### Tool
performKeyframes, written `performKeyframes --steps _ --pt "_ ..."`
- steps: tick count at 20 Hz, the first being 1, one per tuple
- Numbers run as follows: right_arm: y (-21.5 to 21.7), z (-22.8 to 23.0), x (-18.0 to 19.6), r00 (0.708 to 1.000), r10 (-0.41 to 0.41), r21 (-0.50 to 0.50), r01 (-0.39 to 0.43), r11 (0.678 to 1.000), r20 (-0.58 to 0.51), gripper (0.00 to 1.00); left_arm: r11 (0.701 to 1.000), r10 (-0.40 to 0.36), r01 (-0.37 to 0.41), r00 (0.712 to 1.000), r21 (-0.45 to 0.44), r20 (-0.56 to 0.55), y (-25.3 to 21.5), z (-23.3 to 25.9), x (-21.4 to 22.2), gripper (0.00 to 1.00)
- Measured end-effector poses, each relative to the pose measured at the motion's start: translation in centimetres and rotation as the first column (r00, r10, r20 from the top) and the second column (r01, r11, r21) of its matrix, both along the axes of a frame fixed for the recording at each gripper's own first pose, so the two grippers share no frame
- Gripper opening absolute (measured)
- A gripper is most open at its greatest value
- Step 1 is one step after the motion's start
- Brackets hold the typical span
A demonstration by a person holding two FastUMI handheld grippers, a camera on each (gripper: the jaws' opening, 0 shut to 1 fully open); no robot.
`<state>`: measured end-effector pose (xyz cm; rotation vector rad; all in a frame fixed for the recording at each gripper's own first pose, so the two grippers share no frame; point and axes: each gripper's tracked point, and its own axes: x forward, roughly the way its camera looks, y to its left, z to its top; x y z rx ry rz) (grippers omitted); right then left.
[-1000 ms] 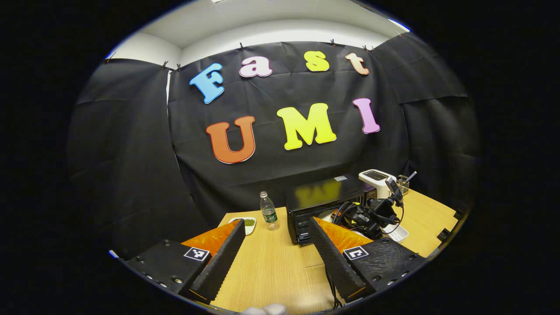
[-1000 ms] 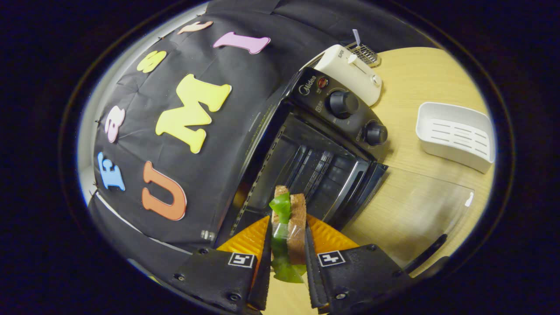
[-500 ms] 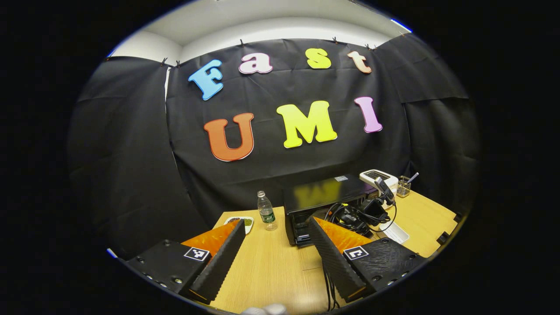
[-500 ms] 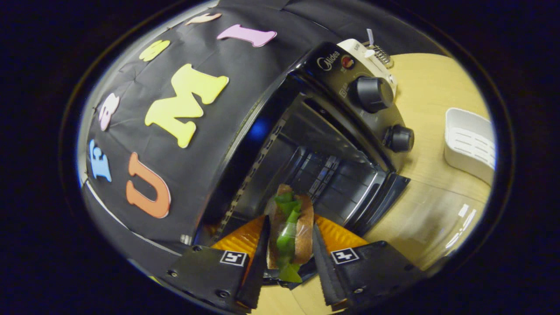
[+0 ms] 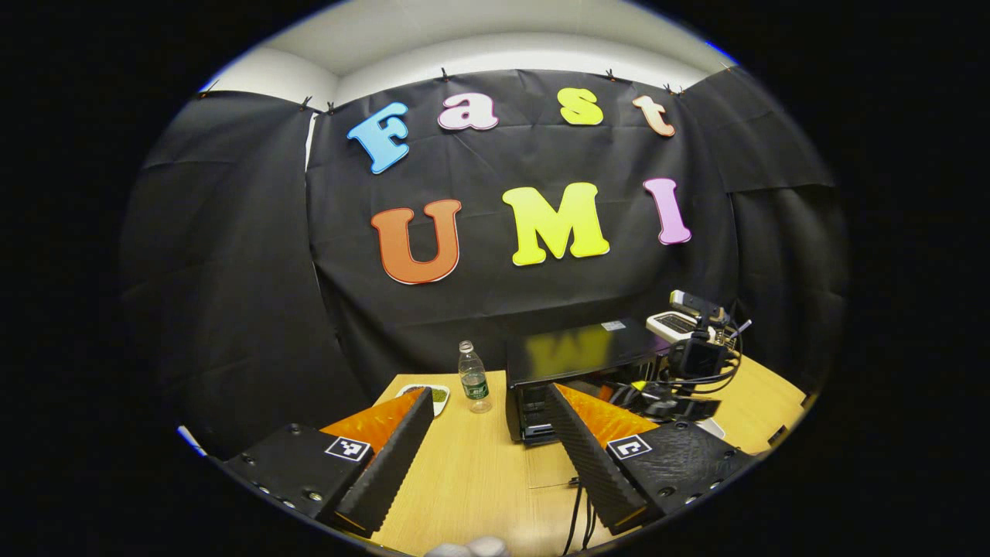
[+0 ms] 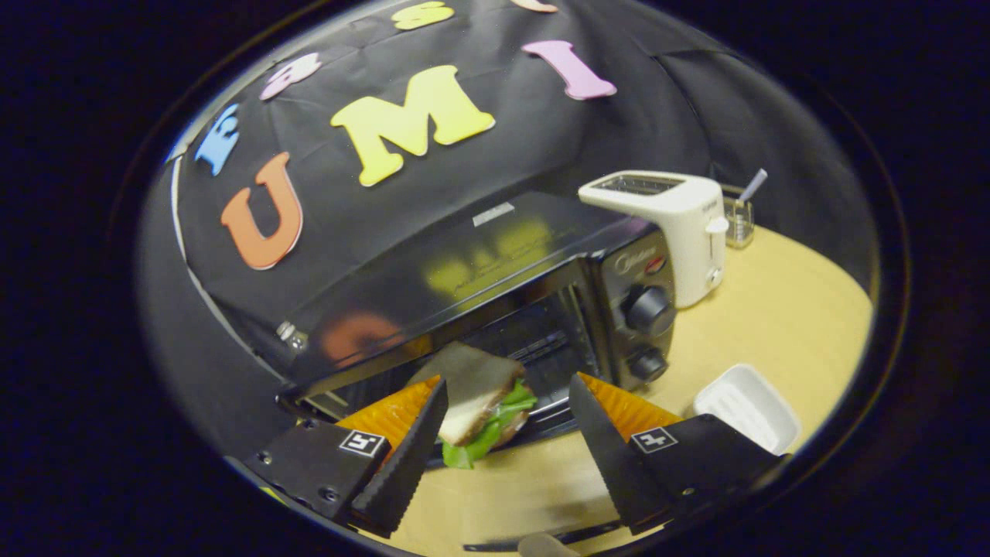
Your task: Open the electric oven with the left hand, put the food in, and close the electric oven.
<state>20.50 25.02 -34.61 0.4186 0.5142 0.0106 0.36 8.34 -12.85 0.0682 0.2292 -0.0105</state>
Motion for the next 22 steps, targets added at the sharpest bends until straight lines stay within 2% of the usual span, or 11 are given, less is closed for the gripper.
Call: performKeyframes --steps 1,2,3,6,8,12,15,20,22 --pt "-1.6 1.0 -1.4 1.0 0.019 -0.043 -0.019 0.999 0.015 0.89 1.0 0.002 -0.002 1.0 -0.008 -0.001 -0.2 -0.4 0.0 0.95" --pt "-3.4 2.2 -2.8 0.999 0.039 -0.088 -0.037 0.995 0.029 0.89 1.0 0.005 -0.005 1.0 -0.015 -0.003 -0.4 -0.8 0.0 0.95" --pt "-5.0 3.4 -4.2 0.997 0.061 -0.123 -0.055 0.991 0.039 1.0 1.0 0.011 -0.011 1.0 -0.024 -0.007 -0.7 -1.3 0.1 0.95" --pt "-10.4 7.4 -7.8 0.991 0.109 -0.256 -0.084 0.963 0.082 1.0 0.998 0.033 -0.035 0.999 -0.053 -0.041 -1.7 -3.4 0.2 0.95" --pt "-13.7 10.4 -9.8 0.986 0.109 -0.307 -0.065 0.95 0.127 1.0 0.997 0.035 -0.039 0.998 -0.071 -0.054 -2.9 -4.5 0.2 0.95" --pt "-19.6 13.9 -13.0 0.982 0.082 -0.339 -0.02 0.941 0.169 1.0 0.998 0.017 -0.024 0.994 -0.062 -0.104 -5.7 -7.8 0.1 0.95" --pt "-22.7 14.9 -15.2 0.98 0.07 -0.371 0.003 0.928 0.184 1.0 0.998 -0.001 -0.007 0.989 -0.059 -0.146 -8.2 -10.8 -0.5 0.96" --pt "-25.6 15.3 -17.8 0.981 0.077 -0.413 0.003 0.911 0.177 1.0 0.996 -0.026 0.008 0.977 -0.085 -0.213 -11.3 -14.7 -1.0 0.95" --pt "-25.8 15.2 -18.6 0.983 0.081 -0.403 -0.008 0.915 0.163 1.0 0.996 -0.031 0.009 0.97 -0.091 -0.242 -12.2 -16.5 -1.1 0.96"
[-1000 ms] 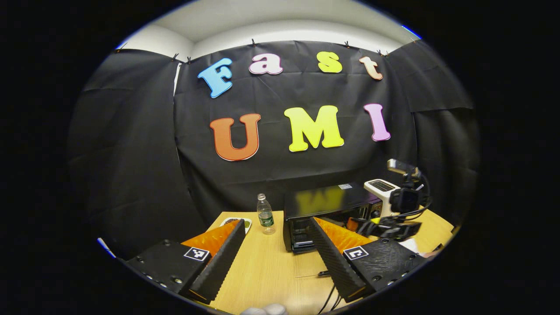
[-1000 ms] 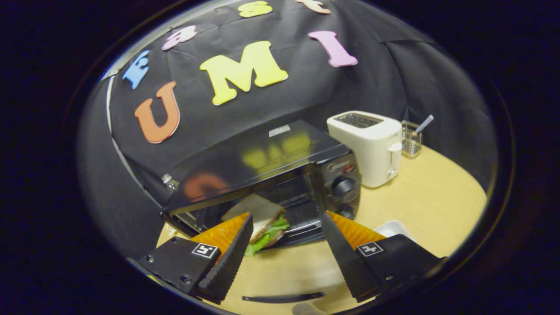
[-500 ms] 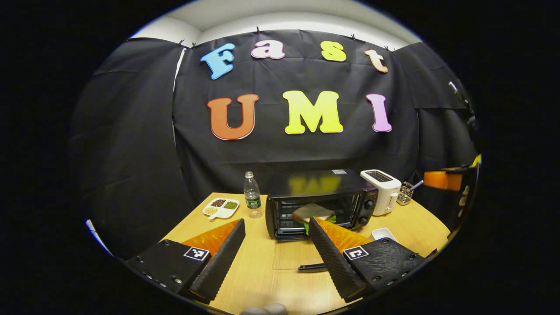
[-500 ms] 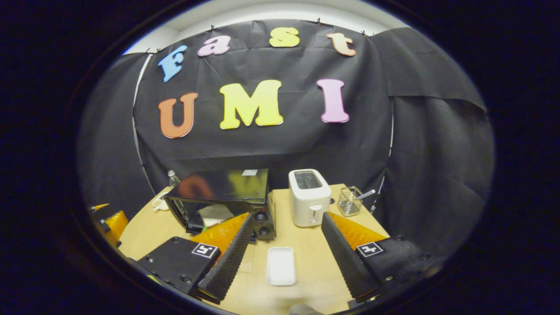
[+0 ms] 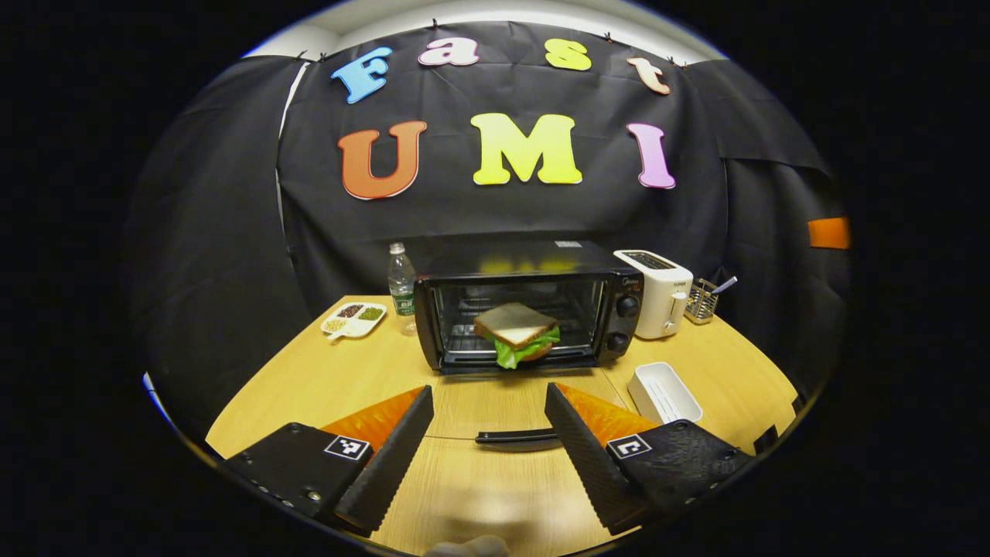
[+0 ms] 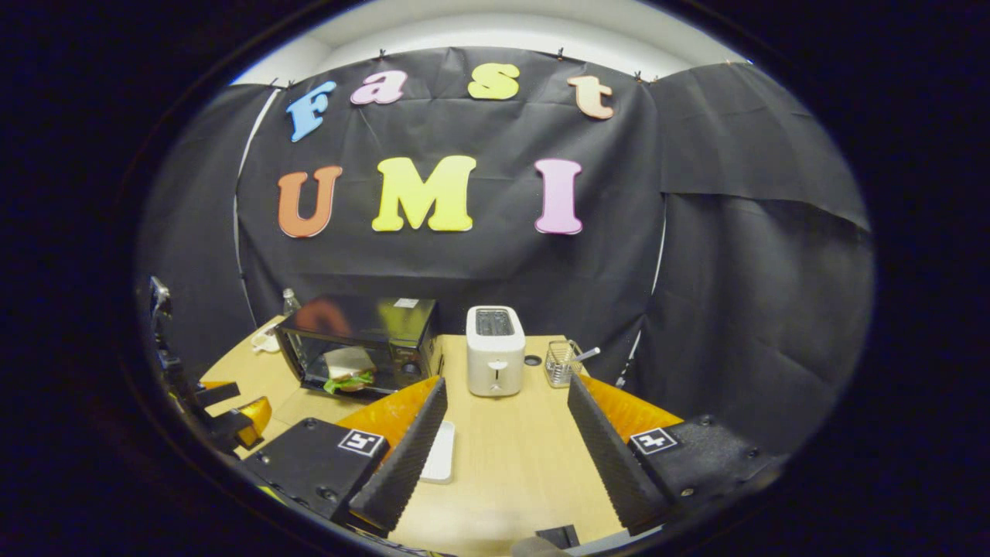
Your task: Open the electric oven with the left hand, put the food in, and close the electric oven.
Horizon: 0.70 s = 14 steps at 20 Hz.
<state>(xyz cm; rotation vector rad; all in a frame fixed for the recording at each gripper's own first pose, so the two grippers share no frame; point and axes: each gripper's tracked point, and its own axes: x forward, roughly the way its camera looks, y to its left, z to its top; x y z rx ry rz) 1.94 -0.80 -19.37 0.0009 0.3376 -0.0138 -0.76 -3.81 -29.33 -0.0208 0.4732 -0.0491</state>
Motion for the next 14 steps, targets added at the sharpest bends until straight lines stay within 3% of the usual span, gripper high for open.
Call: performKeyframes --steps 11,12,13,14 --pt "-3.3 -0.4 -3.1 0.997 -0.046 -0.041 0.044 0.998 -0.056 1.0 0.999 -0.037 0.035 0.985 -0.016 -0.167 -4.4 -10.8 -0.6 0.96" --pt "-3.7 -0.6 -3.4 0.997 -0.05 -0.047 0.048 0.998 -0.061 0.91 0.999 -0.038 0.036 0.984 -0.015 -0.176 -4.7 -11.5 -0.4 0.96" --pt "-3.9 -0.7 -3.7 0.996 -0.057 -0.054 0.054 0.997 -0.068 1.0 0.999 -0.042 0.04 0.983 -0.013 -0.181 -5.0 -12.1 -0.1 0.96" --pt "-4.1 -1.0 -3.9 0.995 -0.063 -0.061 0.059 0.996 -0.077 1.0 0.999 -0.042 0.041 0.982 -0.009 -0.187 -5.2 -12.6 0.3 0.96"
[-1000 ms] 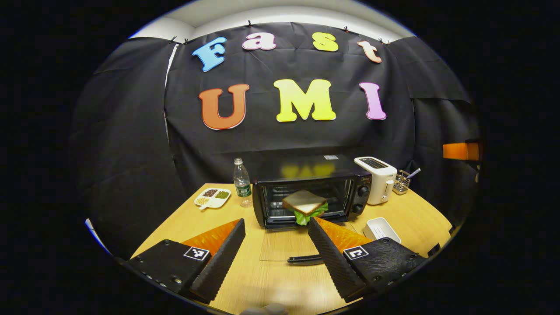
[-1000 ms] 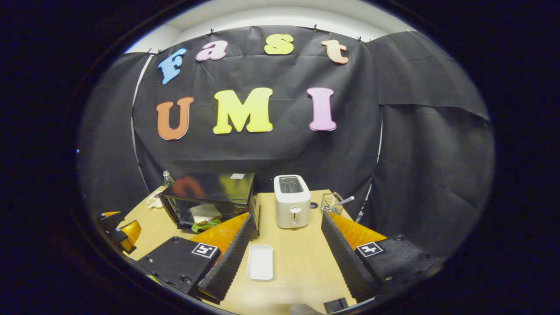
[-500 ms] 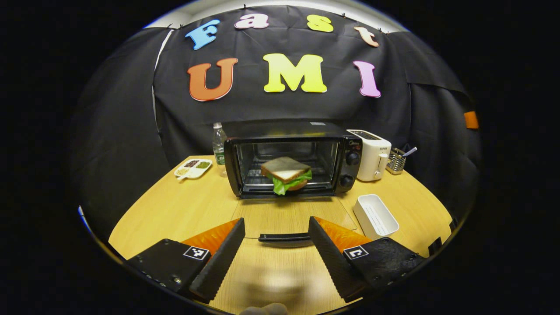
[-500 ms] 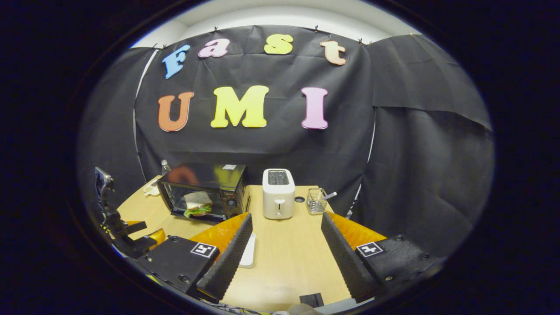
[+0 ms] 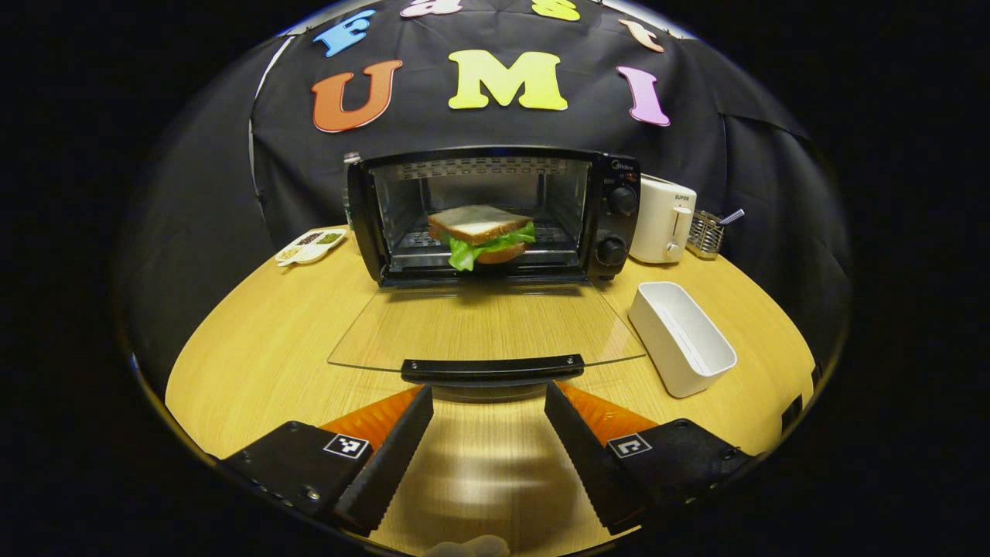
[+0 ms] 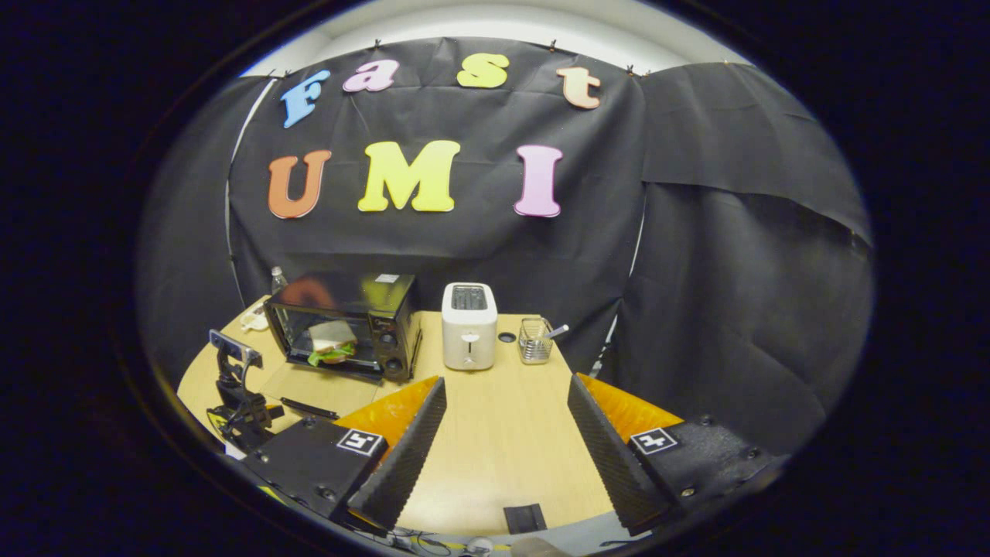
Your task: Open the electric oven with the left hand, put the food in, and close the electric oven.
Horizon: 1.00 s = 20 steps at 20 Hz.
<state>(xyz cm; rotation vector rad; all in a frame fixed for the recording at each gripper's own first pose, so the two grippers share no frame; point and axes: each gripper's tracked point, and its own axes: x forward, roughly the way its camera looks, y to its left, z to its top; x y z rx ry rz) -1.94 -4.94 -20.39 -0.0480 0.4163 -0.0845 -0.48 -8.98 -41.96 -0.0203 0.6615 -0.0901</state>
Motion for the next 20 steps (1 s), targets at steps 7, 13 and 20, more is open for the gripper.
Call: performKeyframes --steps 7,13,20 --pt "-0.9 -1.1 -0.2 0.999 -0.03 0.002 0.03 1.0 -0.038 1.0 1.0 0.001 -0.001 1.0 0.003 -0.028 -0.5 -1.9 1.0 0.96" --pt "-0.2 -1.4 0.6 0.999 -0.013 0.009 0.013 1.0 -0.043 1.0 0.999 0.021 -0.022 0.999 -0.033 -0.032 -0.1 -1.0 1.2 0.95" --pt "0.9 -0.4 1.6 1.0 0.013 0.02 -0.013 1.0 -0.015 1.0 1.0 0.018 -0.018 1.0 -0.026 -0.002 0.1 2.0 2.0 0.95"
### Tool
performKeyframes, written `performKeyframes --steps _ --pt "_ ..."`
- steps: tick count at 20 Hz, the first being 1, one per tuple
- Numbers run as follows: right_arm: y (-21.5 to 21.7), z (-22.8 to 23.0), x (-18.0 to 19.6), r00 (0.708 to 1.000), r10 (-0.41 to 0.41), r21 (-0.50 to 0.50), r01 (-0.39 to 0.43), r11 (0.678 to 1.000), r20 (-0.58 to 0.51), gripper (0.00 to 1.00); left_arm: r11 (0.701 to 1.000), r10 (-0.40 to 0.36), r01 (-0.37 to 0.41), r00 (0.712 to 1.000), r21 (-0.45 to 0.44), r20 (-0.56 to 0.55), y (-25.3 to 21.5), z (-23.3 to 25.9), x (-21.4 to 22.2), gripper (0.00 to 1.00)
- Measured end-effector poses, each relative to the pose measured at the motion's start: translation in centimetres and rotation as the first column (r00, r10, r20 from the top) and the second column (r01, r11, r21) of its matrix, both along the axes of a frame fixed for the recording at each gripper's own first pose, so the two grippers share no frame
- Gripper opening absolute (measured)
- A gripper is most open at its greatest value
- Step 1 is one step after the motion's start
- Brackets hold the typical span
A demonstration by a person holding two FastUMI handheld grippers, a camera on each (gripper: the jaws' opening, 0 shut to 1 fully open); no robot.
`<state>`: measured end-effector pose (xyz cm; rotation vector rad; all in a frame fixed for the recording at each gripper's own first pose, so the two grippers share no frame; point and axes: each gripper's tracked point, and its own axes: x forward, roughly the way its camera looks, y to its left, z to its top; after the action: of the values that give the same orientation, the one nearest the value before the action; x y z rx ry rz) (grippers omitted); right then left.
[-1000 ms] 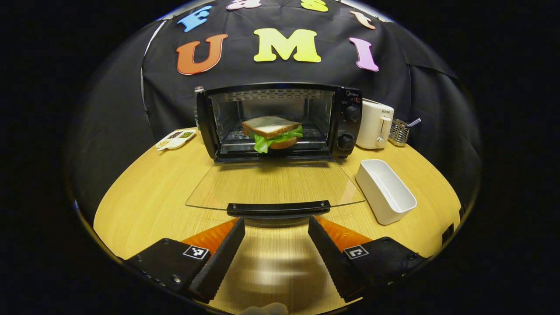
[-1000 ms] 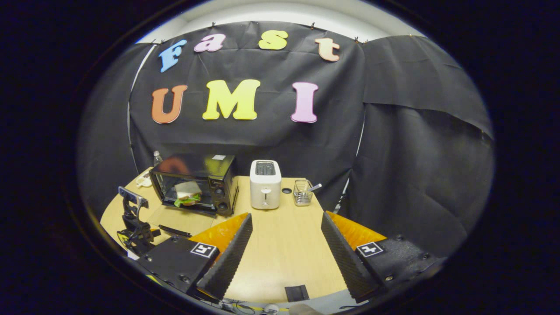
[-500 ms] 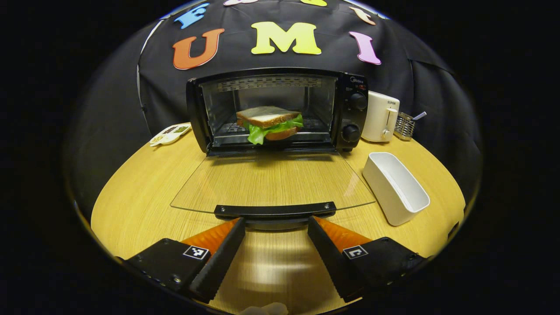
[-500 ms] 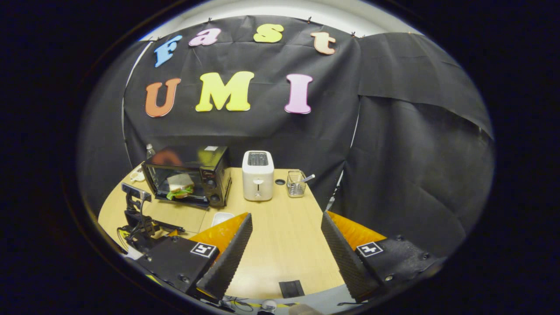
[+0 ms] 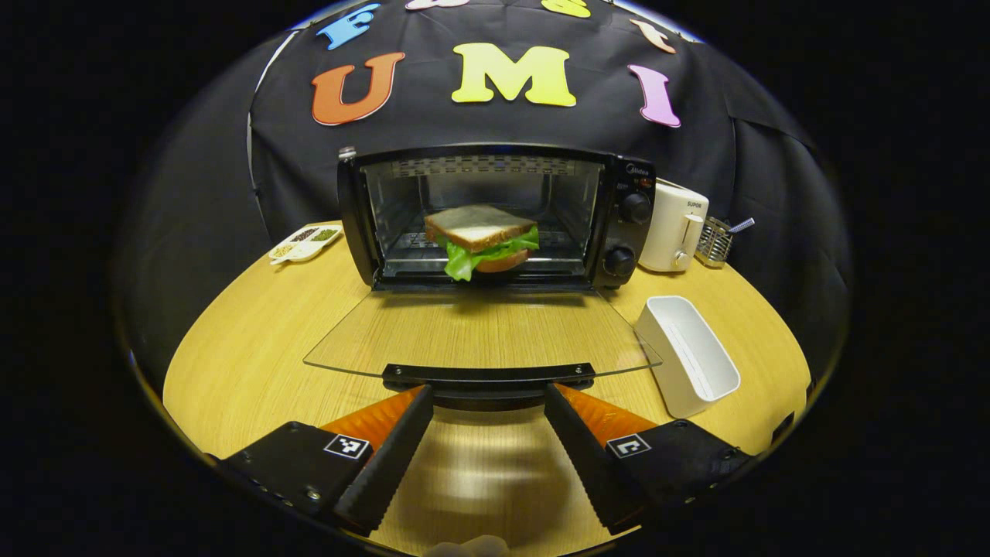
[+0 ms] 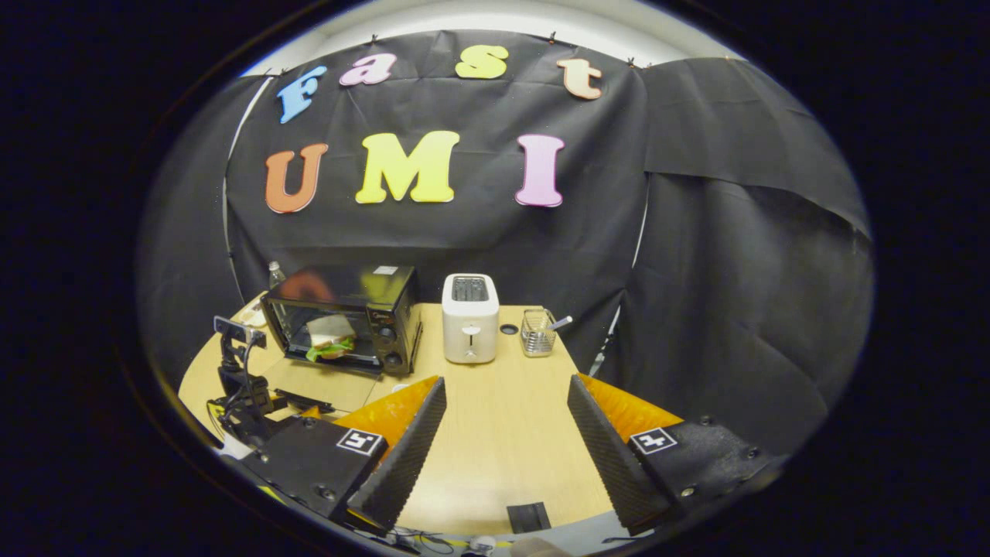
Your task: Open the electric oven with the left hand, put the food in, and close the electric oven.
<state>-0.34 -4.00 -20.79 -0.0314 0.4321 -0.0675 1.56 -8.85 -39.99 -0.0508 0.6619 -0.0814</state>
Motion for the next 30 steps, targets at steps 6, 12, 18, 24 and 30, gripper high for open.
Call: performKeyframes --steps 6,12,18,24,30 --pt "0.4 -0.3 0.8 1.0 -0.004 0.031 0.003 1.0 0.003 1.0 1.0 -0.003 0.003 0.996 0.006 0.087 0.3 4.3 2.3 0.95" --pt "0.5 -0.6 1.5 1.0 -0.01 0.041 0.01 0.999 -0.002 1.0 1.0 -0.011 0.009 0.985 0.017 0.171 0.5 8.2 5.6 0.97" --pt "0.3 -0.3 1.9 1.0 -0.017 0.033 0.017 0.999 0.001 1.0 1.0 0.005 -0.008 0.981 0.013 0.194 1.1 9.3 9.2 0.97" --pt "0.3 0.1 2.5 1.0 -0.019 0.03 0.018 0.999 0.008 1.0 1.0 0.001 -0.006 0.978 0.025 0.207 1.3 9.8 9.4 0.97" --pt "2.1 2.3 3.1 0.998 0.024 0.037 -0.026 0.999 0.05 1.0 0.999 0.008 -0.019 0.959 0.038 0.282 2.6 14.4 8.5 0.96"
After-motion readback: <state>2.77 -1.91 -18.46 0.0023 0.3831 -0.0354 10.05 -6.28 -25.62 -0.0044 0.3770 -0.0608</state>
